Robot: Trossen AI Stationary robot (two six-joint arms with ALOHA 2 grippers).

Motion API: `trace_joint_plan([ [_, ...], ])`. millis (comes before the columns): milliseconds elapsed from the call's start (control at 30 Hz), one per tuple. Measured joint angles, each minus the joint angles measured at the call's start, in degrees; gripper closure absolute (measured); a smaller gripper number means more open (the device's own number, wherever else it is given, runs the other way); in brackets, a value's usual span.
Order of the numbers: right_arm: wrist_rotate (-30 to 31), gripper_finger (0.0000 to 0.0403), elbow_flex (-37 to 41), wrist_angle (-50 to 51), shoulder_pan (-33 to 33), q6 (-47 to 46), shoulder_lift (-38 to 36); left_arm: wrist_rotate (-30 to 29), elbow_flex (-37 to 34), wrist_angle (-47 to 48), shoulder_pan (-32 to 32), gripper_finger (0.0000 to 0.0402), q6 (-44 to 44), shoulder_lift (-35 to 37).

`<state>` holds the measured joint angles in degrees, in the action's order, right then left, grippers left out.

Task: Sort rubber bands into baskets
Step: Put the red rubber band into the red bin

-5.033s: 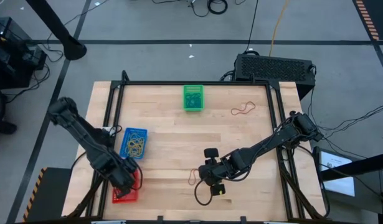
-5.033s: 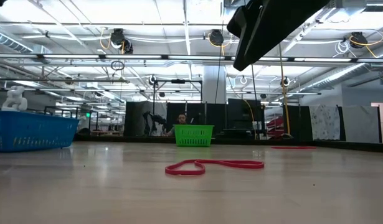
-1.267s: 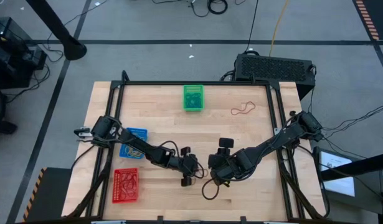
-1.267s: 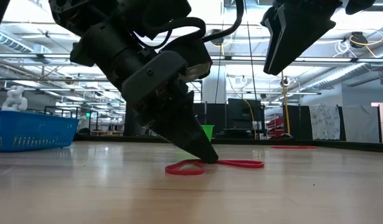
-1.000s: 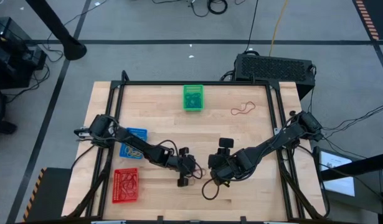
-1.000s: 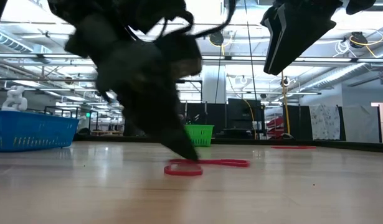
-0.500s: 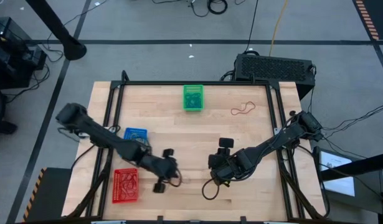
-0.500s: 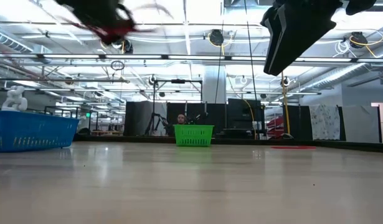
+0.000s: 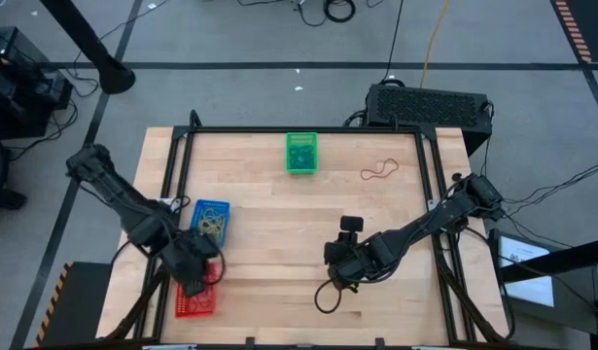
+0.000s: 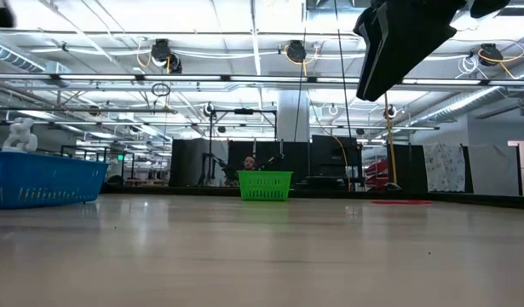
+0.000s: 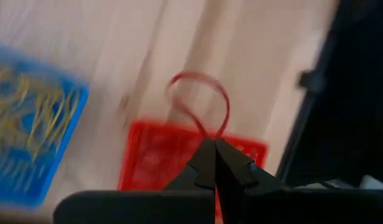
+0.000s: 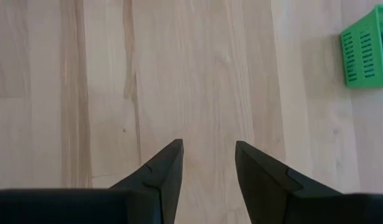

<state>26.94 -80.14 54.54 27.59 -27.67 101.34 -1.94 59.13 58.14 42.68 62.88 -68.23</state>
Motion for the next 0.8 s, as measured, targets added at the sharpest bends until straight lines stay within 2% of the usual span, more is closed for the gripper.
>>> trace_joint_plan([
  [133,0.0,0.0264,0.0,0.0,0.0,0.1,0.0,0.1,-0.7,4.4,4.0,0.0401,9.5,-0.6],
  [300,0.0,0.0264,0.0,0.1,0.0,0.1,0.0,0.1,-1.9,3.8,7.0,0.0401,14.5,-2.7],
  [400,0.0,0.0264,0.0,0.1,0.0,0.1,0.0,1.6,-2.3,3.8,7.9,0.0401,15.9,-4.5],
  [600,0.0,0.0264,0.0,0.1,-0.1,0.0,0.0,8.8,-3.3,3.7,8.5,0.0401,16.7,-7.8],
  [800,0.0,0.0264,0.0,0.1,-0.2,0.1,0.0,9.2,-4.3,3.9,8.4,0.0395,14.5,-9.0],
])
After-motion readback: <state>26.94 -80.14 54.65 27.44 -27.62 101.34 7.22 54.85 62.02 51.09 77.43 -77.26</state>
